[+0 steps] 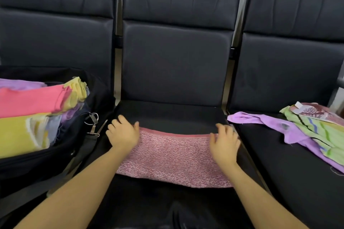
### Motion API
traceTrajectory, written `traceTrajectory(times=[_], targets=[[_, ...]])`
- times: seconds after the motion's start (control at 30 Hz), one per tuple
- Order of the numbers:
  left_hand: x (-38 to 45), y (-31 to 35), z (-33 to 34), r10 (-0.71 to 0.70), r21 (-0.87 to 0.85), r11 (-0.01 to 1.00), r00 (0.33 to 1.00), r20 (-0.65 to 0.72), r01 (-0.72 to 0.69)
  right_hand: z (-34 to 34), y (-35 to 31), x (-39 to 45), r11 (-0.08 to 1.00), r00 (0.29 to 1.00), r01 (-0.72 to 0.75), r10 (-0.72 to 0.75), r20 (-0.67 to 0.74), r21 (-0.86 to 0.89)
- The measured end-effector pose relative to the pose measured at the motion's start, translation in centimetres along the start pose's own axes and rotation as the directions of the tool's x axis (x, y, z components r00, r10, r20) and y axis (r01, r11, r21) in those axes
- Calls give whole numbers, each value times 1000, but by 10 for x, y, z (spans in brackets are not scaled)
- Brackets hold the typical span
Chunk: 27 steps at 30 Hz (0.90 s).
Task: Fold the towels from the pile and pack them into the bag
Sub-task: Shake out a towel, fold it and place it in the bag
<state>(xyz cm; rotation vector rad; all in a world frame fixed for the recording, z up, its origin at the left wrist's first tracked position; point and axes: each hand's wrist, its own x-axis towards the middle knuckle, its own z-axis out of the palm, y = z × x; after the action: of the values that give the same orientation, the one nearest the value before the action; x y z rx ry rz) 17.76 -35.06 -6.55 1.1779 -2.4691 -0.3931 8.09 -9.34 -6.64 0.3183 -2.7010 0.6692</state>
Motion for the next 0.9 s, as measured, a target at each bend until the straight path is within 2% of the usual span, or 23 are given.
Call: traceTrajectory(times=[0.07, 0.17, 0.27, 0.33, 0.47, 0.53, 0.63, 0.7, 0.77, 0.83, 0.9], targets=[[-16, -4, 5, 12, 100, 995, 1000, 4, -13, 9, -7, -11, 980, 977, 190, -194, 87, 52], [-36, -15, 9, 64, 232, 970, 998, 17, -66, 18, -18, -26, 920, 868, 374, -391, 307, 116], [-45, -28, 16, 128, 343, 933, 992, -22, -113, 27, -17, -36, 893, 749, 449, -385, 539, 14], [-50, -31, 17, 142, 390, 912, 990, -1, -130, 31, -13, -41, 876, 710, 479, -349, 612, -56], [-56, -21, 3, 197, 319, 927, 980, 39, -199, 33, -12, -44, 863, 693, 495, -323, 645, -99], [-50, -19, -3, 242, 226, 945, 970, -3, -235, 35, -12, -45, 856, 696, 503, -320, 643, -120], [-44, -11, -25, 332, -18, 942, 938, -101, -336, 41, -18, -46, 856, 702, 500, -313, 640, -129], [-47, 0, -43, 321, -185, 916, 927, -193, -355, 50, -31, -50, 865, 696, 494, -328, 639, -94], [-52, 12, -56, 297, -264, 897, 927, -230, -353, 57, -44, -54, 879, 680, 476, -363, 637, -6], [-58, 23, -62, 321, -245, 895, 920, -223, -372, 59, -47, -53, 903, 682, 404, -404, 610, 147], [-64, 37, -67, 344, -217, 897, 916, -206, -386, 50, -40, -47, 906, 752, 258, -407, 519, 336]])
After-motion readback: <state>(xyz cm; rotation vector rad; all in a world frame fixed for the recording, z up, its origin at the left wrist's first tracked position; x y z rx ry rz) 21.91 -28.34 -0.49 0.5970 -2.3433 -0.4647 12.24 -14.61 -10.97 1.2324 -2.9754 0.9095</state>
